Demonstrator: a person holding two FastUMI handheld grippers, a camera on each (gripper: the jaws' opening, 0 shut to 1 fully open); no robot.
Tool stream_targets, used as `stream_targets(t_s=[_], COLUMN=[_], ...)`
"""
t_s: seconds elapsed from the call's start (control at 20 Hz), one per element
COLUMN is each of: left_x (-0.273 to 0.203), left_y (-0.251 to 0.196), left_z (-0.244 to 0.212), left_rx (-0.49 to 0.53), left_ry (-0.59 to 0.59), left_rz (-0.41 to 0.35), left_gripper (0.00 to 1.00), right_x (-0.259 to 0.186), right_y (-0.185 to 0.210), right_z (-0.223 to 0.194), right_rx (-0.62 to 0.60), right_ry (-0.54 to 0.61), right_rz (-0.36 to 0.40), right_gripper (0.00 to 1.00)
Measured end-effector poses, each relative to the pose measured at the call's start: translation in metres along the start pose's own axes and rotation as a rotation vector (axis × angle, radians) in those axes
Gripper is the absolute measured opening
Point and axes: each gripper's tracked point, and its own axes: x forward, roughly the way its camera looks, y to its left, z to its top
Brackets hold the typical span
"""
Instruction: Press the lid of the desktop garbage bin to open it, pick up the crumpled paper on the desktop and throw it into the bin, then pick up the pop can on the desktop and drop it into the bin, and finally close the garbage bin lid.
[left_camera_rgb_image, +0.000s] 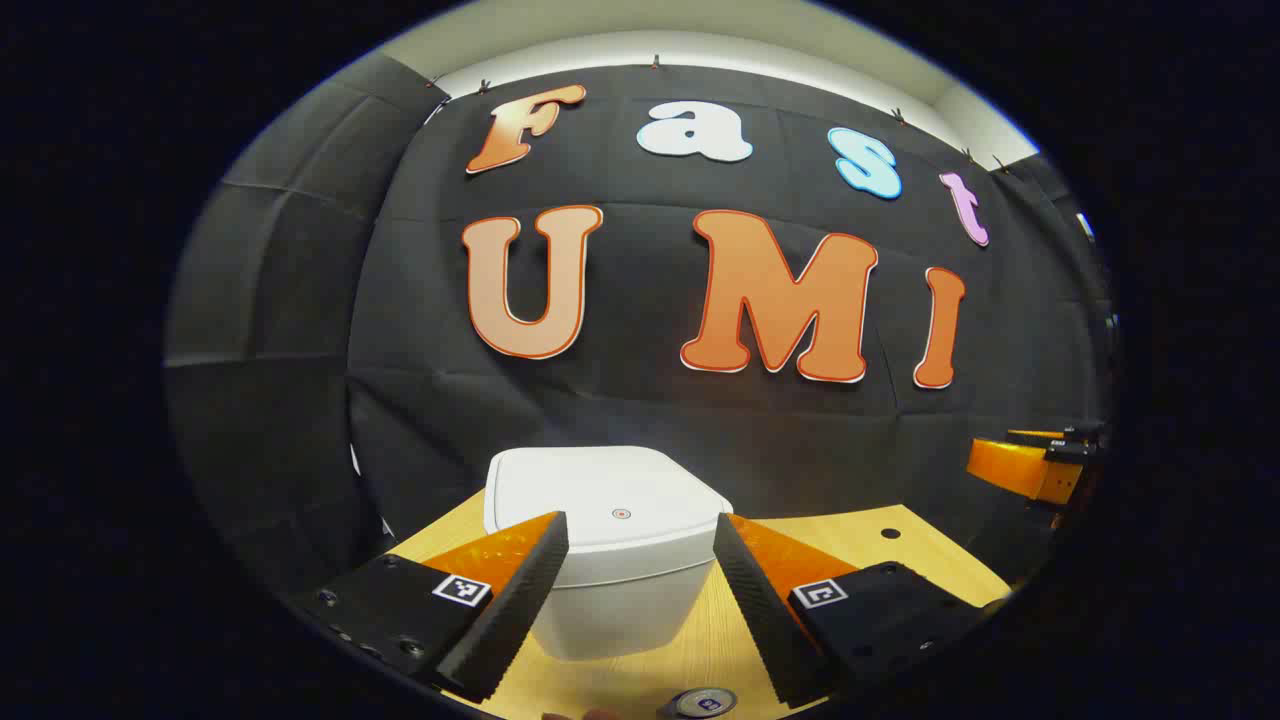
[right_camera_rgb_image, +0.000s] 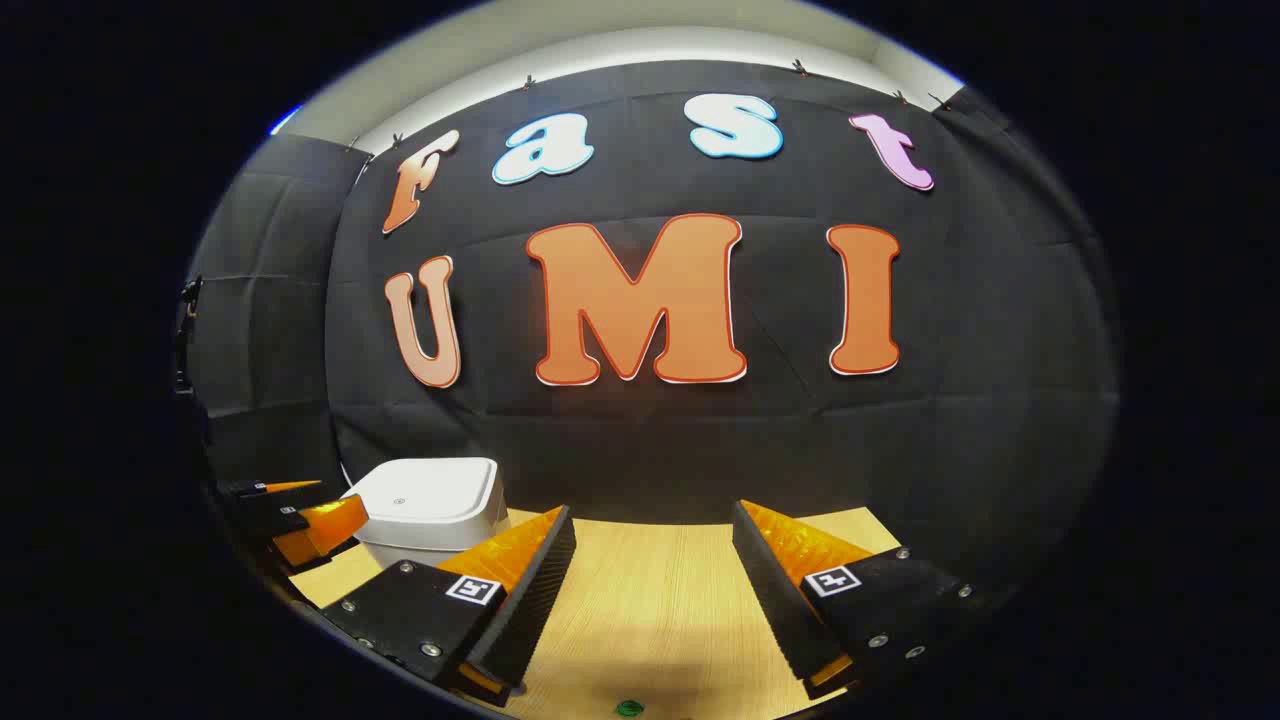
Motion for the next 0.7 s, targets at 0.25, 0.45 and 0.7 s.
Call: stream_targets(t_s=[0.25, 0.45, 0.7], left_x=[0.007, 0.011, 0.003], left_y=[-0.002, 0.001, 0.018], left_z=[0.013, 0.037, 0.037], left_rx=[0.065, 0.144, 0.072], left_ry=[-0.009, -0.065, -0.073], left_rz=[-0.050, -0.124, -0.124], left_gripper=[0.93, 0.94, 0.93], right_x=[-0.005, -0.019, -0.021], right_y=[-0.013, -0.018, -0.012], right_z=[0.001, 0.003, 0.003], right_rx=[-0.016, -0.040, -0.035], right_ry=[-0.006, -0.035, -0.037], right_rz=[-0.081, -0.164, -0.163], right_gripper=[0.94, 0.94, 0.94])
